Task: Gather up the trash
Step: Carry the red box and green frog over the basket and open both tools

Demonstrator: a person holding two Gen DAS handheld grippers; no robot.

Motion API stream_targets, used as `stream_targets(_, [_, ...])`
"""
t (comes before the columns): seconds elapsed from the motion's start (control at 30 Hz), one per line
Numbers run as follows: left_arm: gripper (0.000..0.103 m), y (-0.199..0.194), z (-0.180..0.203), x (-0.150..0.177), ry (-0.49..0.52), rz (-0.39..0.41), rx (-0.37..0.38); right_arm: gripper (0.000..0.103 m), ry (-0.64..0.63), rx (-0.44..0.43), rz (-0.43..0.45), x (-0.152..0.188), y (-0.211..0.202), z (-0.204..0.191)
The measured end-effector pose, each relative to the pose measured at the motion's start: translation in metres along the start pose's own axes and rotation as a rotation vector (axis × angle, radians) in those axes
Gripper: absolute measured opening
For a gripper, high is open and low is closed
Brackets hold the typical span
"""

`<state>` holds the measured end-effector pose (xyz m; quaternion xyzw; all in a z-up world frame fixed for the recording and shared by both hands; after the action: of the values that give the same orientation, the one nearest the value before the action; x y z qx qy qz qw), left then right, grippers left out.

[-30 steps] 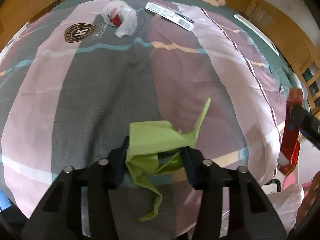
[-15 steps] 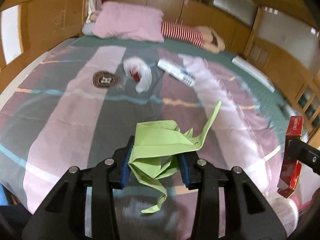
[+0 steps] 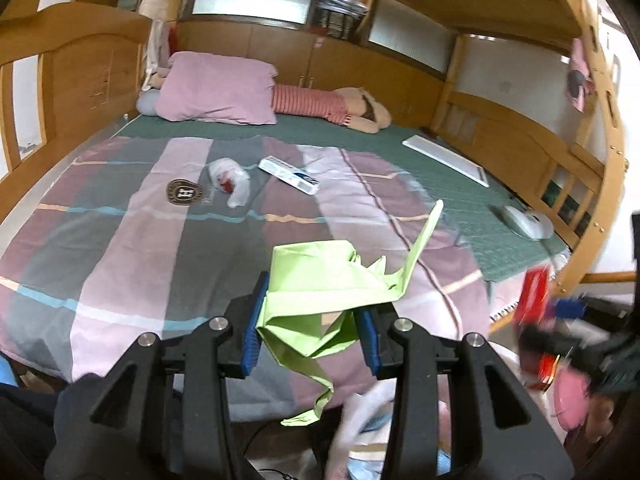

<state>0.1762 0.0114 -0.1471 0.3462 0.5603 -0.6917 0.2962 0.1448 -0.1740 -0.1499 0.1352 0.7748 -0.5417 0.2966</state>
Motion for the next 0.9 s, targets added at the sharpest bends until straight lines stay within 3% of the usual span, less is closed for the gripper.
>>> stream_targets(0.23, [0.040, -0.004, 0.028, 0.011, 0.038, -0.023, 0.061, 0.072, -0.006, 0.031, -0.201, 0.067, 0.016, 0.016])
stream_targets(0.3, [0.040, -0.002, 0.034, 0.016, 0.048, -0.037, 0.075, 0.077, -0.012, 0.022, -0.243, 0.077, 0.020, 0.017])
stream_targets(0.4, [0.040, 0.002, 0.037, 0.021, 0.054, -0.056, 0.087, 0.089, -0.004, 0.057, -0.190, 0.070, 0.015, 0.026])
stream_targets(0.6, [0.040, 0.011, 0.047, 0.033, 0.069, -0.103, 0.139, 0.092, 0.250, 0.032, 0.023, 0.033, -0.017, 0.066])
stream_targets(0.73, [0.040, 0.018, 0.086, 0.057, 0.173, -0.175, 0.284, 0.092, 0.428, 0.019, 0.163, 0.016, -0.039, 0.095])
stream_targets(0.9, [0.040, 0.024, 0.136, 0.098, 0.313, -0.277, 0.416, 0.092, 0.442, 0.060, 0.201, 0.011, -0.044, 0.105])
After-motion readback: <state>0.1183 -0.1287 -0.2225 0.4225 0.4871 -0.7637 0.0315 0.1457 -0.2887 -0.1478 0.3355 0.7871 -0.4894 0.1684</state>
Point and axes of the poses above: each gripper's, at about its wrist camera, not at the fingertips, and y roughly the way its jaws point, z to its right, x to its underside, the point moved 9 cm from there along y, roughly the way its jaws point, and after that the axes turned 5 degrees about y, right-handed, at the moved point
